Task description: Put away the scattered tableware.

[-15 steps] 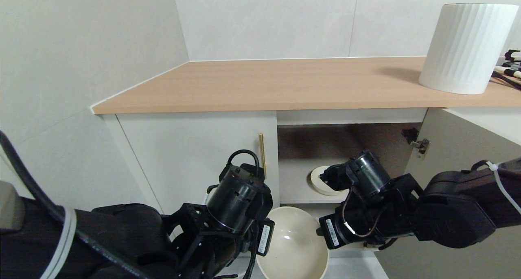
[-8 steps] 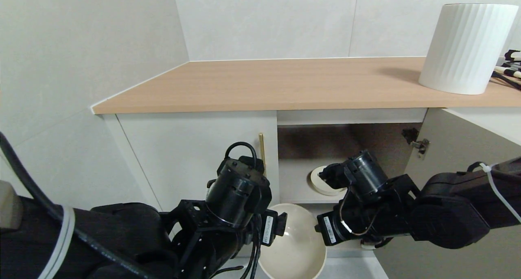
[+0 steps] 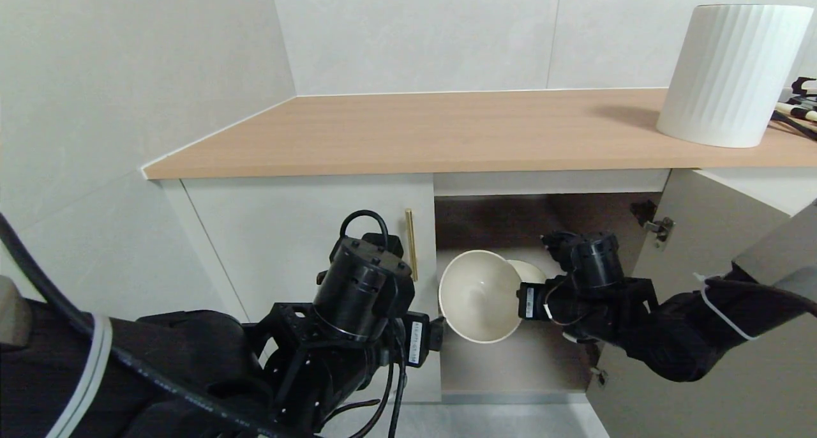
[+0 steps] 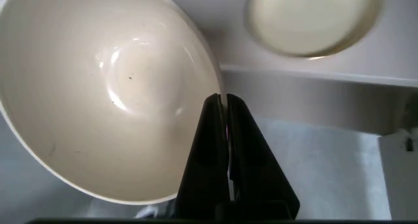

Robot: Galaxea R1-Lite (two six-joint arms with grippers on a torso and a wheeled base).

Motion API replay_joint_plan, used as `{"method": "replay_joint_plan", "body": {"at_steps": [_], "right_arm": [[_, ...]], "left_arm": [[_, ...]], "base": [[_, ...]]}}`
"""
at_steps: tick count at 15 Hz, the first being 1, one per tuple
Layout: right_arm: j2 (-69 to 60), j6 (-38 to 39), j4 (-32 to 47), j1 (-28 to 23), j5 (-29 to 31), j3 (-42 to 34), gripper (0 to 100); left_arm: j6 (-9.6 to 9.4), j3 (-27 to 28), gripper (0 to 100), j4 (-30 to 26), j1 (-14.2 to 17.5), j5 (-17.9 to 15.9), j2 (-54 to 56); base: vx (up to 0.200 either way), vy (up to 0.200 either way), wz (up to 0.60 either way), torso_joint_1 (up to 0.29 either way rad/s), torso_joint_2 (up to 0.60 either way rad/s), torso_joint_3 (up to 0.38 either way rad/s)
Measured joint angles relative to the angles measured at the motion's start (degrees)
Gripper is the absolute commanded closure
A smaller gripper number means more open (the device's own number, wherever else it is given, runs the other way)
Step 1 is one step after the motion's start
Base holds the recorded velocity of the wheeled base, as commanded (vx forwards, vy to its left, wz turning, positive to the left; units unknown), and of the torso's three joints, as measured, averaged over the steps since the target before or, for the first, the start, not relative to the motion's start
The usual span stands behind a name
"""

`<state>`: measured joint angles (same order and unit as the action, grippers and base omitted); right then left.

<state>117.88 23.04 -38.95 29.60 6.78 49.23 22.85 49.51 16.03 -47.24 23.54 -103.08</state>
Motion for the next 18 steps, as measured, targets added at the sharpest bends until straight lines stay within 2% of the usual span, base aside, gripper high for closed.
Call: {"method": "replay_joint_plan", "body": {"at_steps": [2, 4, 7, 18], "right_arm": [[2.71, 1.15, -0.68, -3.95, 0.02, 1.71, 100], [5.44, 4.68, -0.76, -8.08, 0.24, 5.21, 100], [8.69, 6.52, -0.71, -11.08, 1.24, 8.92, 100], [18.51, 6.41, -0.49, -14.28, 3.43, 17.62, 100]], "left_arm": [[1.13, 0.11, 0, 1.82, 0.39, 0.00, 0.33], [1.29, 0.11, 0, 2.00, 0.80, 0.00, 0.46], [1.29, 0.16, 0, 2.02, 0.90, 0.00, 0.94], [1.38, 0.07, 0, 2.04, 1.16, 0.00, 1.24]], "base": [[0.000, 0.000, 0.00, 0.000, 0.00, 0.000], [0.000, 0.000, 0.00, 0.000, 0.00, 0.000], [0.000, 0.000, 0.00, 0.000, 0.00, 0.000], [0.000, 0.000, 0.00, 0.000, 0.00, 0.000]]}}
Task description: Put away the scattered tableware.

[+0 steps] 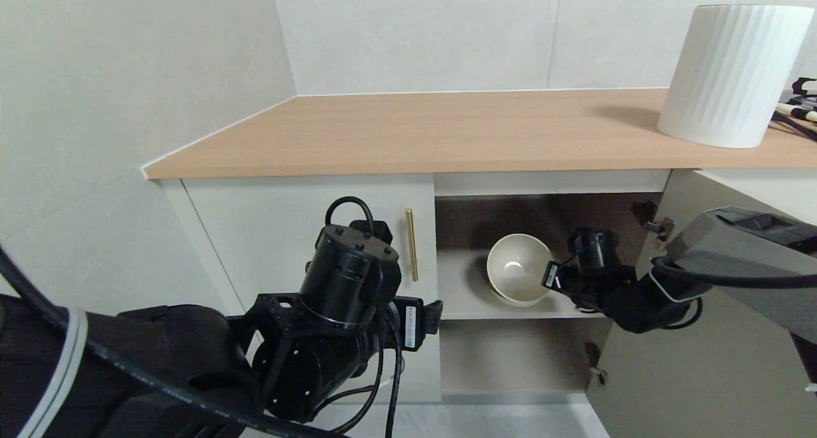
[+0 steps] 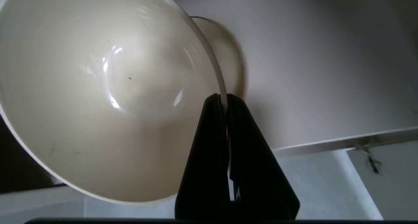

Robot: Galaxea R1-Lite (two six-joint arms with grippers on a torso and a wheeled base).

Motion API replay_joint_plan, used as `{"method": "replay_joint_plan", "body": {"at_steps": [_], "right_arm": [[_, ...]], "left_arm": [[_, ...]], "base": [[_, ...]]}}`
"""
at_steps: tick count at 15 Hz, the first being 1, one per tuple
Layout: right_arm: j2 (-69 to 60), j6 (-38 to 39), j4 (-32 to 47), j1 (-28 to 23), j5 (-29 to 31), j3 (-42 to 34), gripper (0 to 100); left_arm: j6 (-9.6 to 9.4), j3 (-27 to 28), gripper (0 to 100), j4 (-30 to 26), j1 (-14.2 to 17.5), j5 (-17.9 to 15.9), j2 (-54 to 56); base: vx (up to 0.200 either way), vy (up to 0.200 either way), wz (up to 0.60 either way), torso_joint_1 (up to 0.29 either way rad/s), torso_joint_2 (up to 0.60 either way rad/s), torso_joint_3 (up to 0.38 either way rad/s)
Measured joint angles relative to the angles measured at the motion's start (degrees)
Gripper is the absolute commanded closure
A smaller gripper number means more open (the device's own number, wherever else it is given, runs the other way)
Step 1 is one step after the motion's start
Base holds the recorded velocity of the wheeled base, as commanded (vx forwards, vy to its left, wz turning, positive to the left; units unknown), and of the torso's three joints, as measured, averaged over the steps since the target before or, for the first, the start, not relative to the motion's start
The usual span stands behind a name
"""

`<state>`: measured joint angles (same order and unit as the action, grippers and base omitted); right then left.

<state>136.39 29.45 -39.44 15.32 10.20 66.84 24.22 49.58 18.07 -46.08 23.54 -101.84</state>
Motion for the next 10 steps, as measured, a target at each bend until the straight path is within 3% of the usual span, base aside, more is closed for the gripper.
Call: {"method": "replay_joint_plan", "body": {"at_steps": [10], "right_arm": [[2.54, -0.17, 0.05, -0.55, 0.09, 2.29, 100]], "left_arm": [[0.00, -0.02, 0, 0.02, 0.13, -0.01, -0.06]], "base": [[0.000, 0.000, 0.00, 0.000, 0.00, 0.000]]}}
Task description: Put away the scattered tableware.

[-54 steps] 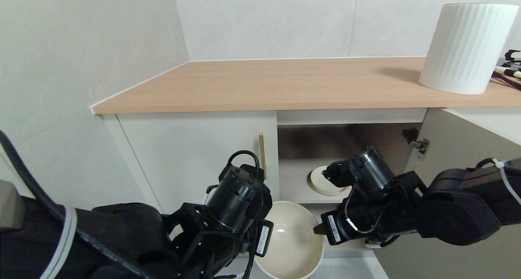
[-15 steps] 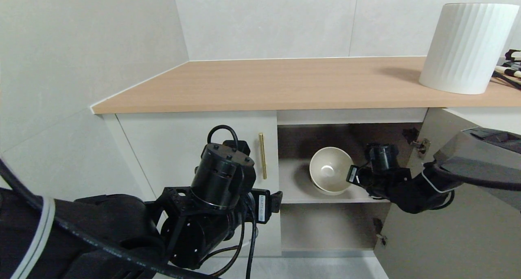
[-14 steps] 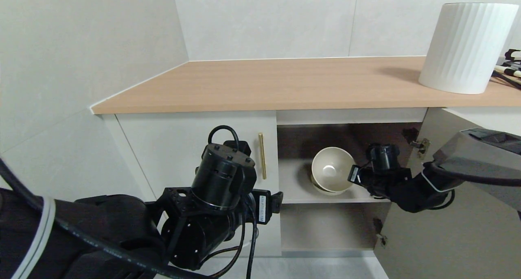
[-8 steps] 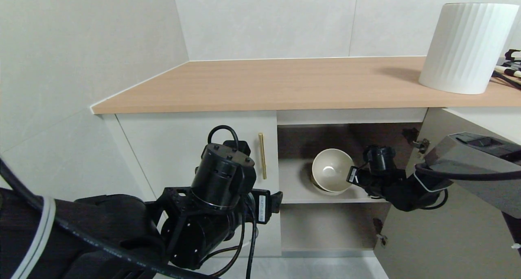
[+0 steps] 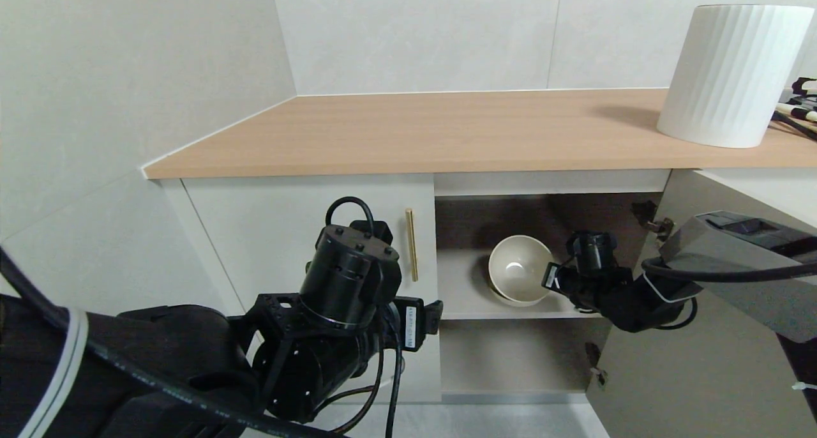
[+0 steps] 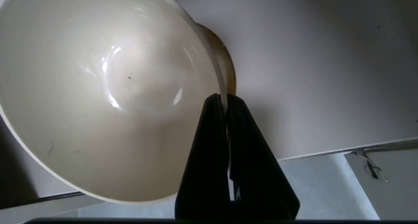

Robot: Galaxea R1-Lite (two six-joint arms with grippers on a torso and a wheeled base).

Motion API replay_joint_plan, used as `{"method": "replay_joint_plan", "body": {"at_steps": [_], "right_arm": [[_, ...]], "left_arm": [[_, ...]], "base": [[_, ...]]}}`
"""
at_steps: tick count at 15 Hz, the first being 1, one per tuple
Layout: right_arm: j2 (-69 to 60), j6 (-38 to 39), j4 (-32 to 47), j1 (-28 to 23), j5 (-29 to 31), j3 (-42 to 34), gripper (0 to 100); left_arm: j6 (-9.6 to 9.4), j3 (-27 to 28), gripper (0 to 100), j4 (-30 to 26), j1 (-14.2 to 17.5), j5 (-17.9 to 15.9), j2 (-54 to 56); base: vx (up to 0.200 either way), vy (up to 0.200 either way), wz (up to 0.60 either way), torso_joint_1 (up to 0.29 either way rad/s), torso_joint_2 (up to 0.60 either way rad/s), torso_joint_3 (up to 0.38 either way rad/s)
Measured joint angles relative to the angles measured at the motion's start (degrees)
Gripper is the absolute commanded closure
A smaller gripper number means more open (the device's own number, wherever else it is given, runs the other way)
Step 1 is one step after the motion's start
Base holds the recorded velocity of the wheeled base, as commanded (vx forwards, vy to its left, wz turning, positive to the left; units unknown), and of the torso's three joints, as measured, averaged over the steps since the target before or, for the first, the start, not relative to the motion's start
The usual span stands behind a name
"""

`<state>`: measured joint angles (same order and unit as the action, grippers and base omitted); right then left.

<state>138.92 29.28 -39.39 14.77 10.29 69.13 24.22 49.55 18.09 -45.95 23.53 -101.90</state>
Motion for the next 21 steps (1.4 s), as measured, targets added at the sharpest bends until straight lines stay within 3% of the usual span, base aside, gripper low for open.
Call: {"method": "replay_joint_plan", "body": {"at_steps": [4, 5, 16, 21], "right_arm": [[0.30, -0.02, 2.19, -0.04, 0.00, 0.73, 100], [0.35, 0.00, 2.28, -0.04, -0.02, 0.77, 0], [-1.72, 0.00, 3.97, 0.29, -0.37, -1.16, 0], [-19.80, -2.35, 10.96, 3.02, -6.46, -13.70, 0]], "left_arm": [[0.00, 0.00, 0, 0.00, -0.02, -0.05, -0.11], [0.00, 0.00, 0, 0.00, -0.02, -0.02, -0.16], [-0.02, -0.13, 0, -0.09, 1.38, -1.01, 1.35], [-0.17, -5.16, 0, -1.49, 7.89, -12.62, 13.64]], "base": [[0.000, 0.000, 0.00, 0.000, 0.00, 0.000], [0.000, 0.000, 0.00, 0.000, 0.00, 0.000], [0.000, 0.000, 0.00, 0.000, 0.00, 0.000], [0.000, 0.000, 0.00, 0.000, 0.00, 0.000]]}}
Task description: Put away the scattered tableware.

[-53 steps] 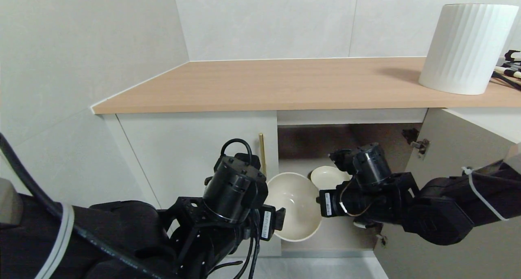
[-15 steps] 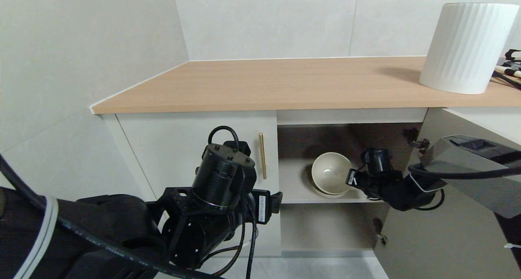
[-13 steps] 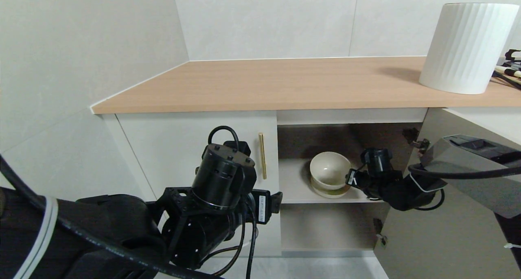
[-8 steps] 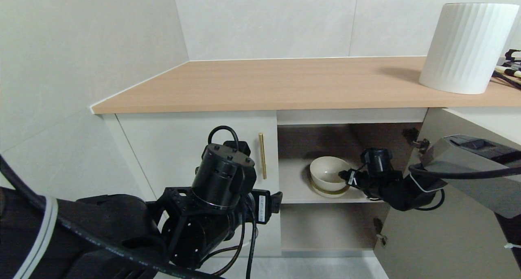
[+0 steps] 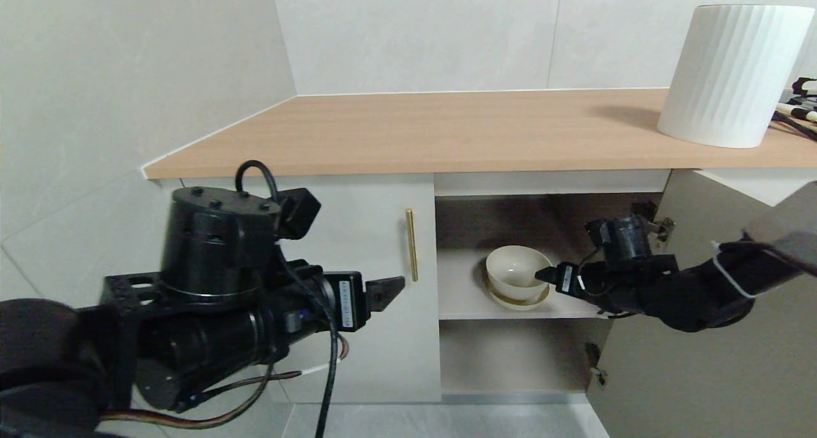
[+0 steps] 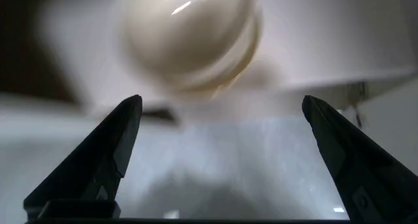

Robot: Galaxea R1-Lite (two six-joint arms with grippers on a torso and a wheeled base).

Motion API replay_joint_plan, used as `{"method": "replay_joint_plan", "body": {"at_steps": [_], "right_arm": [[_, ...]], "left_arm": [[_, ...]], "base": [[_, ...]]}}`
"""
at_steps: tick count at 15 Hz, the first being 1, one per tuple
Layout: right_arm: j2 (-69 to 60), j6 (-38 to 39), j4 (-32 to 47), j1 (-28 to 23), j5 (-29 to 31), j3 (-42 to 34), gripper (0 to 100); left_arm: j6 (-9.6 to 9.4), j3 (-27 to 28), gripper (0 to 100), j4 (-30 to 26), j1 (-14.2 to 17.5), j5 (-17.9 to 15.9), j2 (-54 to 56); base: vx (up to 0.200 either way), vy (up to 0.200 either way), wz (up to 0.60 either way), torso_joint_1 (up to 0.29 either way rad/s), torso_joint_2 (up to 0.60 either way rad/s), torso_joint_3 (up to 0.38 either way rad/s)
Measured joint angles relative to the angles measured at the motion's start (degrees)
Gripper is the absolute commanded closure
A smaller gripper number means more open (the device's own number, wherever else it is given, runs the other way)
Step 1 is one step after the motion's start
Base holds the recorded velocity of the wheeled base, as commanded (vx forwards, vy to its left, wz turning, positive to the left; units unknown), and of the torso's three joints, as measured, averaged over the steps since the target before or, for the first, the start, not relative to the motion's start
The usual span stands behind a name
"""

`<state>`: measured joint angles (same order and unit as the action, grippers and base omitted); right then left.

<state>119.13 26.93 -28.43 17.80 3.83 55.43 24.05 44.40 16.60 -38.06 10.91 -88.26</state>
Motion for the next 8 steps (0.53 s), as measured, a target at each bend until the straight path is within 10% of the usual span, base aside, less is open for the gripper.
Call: {"method": "replay_joint_plan", "body": {"at_steps": [8], "right_arm": [[-35.19, -7.80, 18.16, 6.97, -4.21, -16.10, 0]], "left_arm": [[-0.18, -9.78, 0, -2.65, 9.42, -1.80, 11.50]], "base": [[0.000, 0.000, 0.00, 0.000, 0.00, 0.000]]}}
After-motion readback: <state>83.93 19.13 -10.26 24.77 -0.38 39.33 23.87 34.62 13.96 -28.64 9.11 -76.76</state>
